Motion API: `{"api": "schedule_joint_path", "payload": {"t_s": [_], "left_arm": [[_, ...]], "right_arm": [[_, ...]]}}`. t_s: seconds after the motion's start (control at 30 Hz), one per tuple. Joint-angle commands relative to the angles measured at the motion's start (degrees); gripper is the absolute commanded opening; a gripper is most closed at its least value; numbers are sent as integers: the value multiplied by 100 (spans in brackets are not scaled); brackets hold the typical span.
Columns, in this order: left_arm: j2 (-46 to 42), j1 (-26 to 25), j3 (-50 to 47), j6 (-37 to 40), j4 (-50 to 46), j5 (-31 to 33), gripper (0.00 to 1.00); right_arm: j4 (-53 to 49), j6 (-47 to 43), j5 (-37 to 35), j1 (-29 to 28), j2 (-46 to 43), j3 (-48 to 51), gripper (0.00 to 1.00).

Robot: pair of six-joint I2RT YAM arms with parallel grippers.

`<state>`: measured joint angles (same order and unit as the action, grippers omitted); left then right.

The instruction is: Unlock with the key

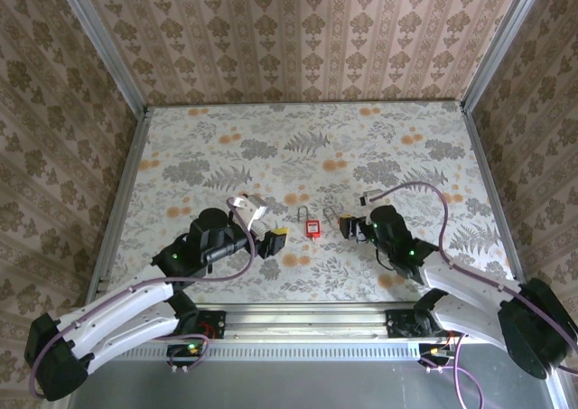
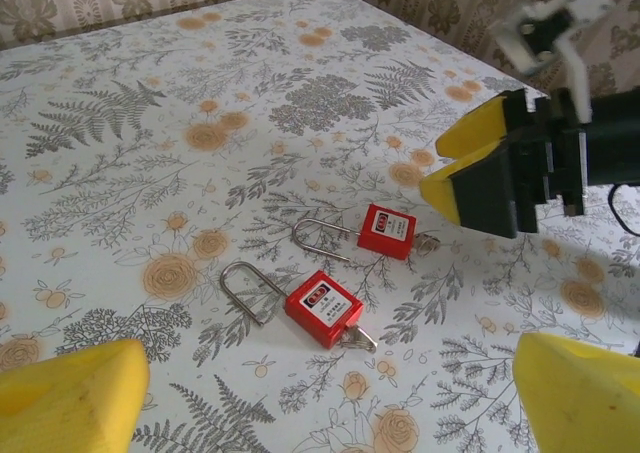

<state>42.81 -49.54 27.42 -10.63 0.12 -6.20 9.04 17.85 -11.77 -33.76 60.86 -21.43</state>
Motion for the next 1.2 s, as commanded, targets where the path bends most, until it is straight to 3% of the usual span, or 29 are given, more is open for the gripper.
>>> {"api": "schedule_joint_path", "payload": {"t_s": [0.0,0.23,0.77,1.17], "left_arm": [[-181,-45,116,53,-159,29,95],[-549,-66,107,0,-583,152,95],[-980,-73,25,26,-1004,327,95],[-1020,-69,5,34,-1027,295,95]], "right_arm": [[-1123,37,52,28,710,-693,79],[-1876,112,-53,146,2086,-1694,76],[-2517,155,436,272,3182,-2556,63],[-3151,1704,700,430,3490,-2845,43]]}}
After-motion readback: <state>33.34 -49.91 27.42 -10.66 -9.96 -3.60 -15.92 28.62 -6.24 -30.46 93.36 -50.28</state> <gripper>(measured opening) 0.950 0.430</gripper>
